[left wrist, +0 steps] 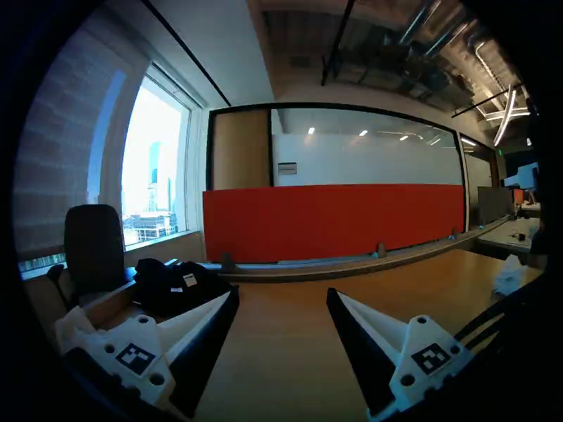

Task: Fold towel

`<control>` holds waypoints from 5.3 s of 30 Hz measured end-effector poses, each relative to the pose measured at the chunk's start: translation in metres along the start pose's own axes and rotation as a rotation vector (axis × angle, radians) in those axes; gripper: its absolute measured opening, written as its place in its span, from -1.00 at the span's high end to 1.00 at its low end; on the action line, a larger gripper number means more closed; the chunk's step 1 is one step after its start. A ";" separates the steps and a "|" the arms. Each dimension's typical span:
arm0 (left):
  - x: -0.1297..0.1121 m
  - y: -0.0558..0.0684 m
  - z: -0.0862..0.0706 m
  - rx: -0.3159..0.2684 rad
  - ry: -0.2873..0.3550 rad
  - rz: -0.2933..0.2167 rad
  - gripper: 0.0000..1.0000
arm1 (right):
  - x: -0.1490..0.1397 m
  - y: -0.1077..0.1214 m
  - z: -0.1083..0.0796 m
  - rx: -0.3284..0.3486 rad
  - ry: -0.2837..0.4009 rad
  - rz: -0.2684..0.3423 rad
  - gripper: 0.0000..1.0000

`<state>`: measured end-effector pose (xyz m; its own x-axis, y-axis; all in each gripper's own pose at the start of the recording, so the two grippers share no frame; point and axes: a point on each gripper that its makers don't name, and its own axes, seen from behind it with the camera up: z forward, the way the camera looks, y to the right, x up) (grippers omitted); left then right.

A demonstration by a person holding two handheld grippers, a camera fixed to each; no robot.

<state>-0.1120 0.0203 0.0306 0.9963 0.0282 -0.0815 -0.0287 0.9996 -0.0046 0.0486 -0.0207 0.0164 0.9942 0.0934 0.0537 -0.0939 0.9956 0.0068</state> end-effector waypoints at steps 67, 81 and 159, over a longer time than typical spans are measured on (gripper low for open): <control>-0.090 -0.007 -0.004 0.030 -0.005 -0.031 -0.84 | -0.089 0.024 0.008 -0.005 0.058 -0.047 -1.00; -0.090 -0.007 -0.004 0.031 -0.005 -0.030 -0.84 | -0.143 0.025 0.015 0.015 0.044 -0.006 -1.00; -0.091 -0.007 -0.004 0.031 -0.004 -0.028 -0.85 | -0.190 0.029 0.006 0.028 0.055 -0.038 -1.00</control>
<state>-0.2028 0.0108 0.0340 0.9970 -0.0002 -0.0773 0.0021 0.9997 0.0242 -0.1435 -0.0093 0.0120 0.9984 0.0568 -0.0025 -0.0566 0.9978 0.0356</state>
